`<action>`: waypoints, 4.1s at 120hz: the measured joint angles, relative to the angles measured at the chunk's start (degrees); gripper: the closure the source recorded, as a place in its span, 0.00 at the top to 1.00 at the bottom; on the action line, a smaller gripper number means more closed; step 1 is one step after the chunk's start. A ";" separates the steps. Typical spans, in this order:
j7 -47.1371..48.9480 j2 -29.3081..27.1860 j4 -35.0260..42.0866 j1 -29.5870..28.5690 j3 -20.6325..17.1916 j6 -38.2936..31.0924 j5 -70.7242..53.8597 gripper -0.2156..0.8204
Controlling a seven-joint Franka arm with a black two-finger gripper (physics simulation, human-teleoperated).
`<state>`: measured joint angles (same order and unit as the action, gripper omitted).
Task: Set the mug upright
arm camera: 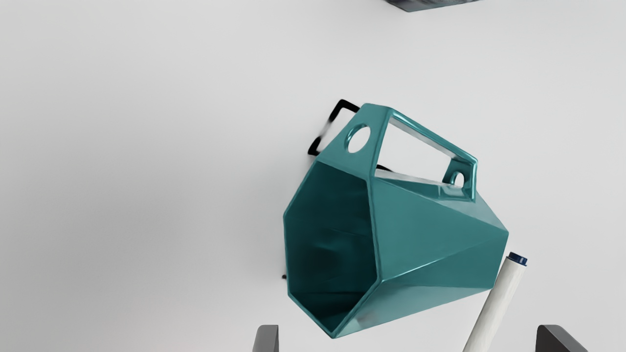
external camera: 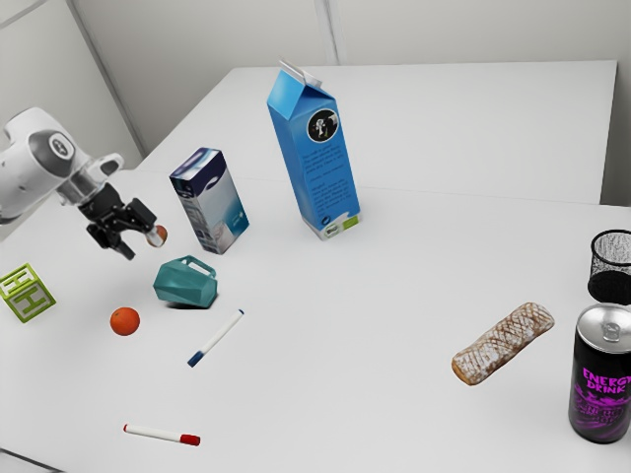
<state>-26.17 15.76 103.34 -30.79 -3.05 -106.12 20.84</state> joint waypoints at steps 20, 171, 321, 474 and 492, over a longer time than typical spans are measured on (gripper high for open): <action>-4.24 0.96 2.44 -0.65 0.13 -2.53 5.05 0.76; -22.16 0.35 10.63 -1.91 -0.33 -3.29 26.58 0.10; 4.74 -18.87 22.87 12.63 -6.10 -21.02 -18.82 0.05; 17.70 -16.09 31.50 13.29 -7.59 -34.86 -22.66 0.05; 17.80 -15.97 31.57 13.60 -7.42 -34.83 -22.22 0.16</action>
<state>-8.37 -0.21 134.91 -17.19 -10.47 -140.95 -1.38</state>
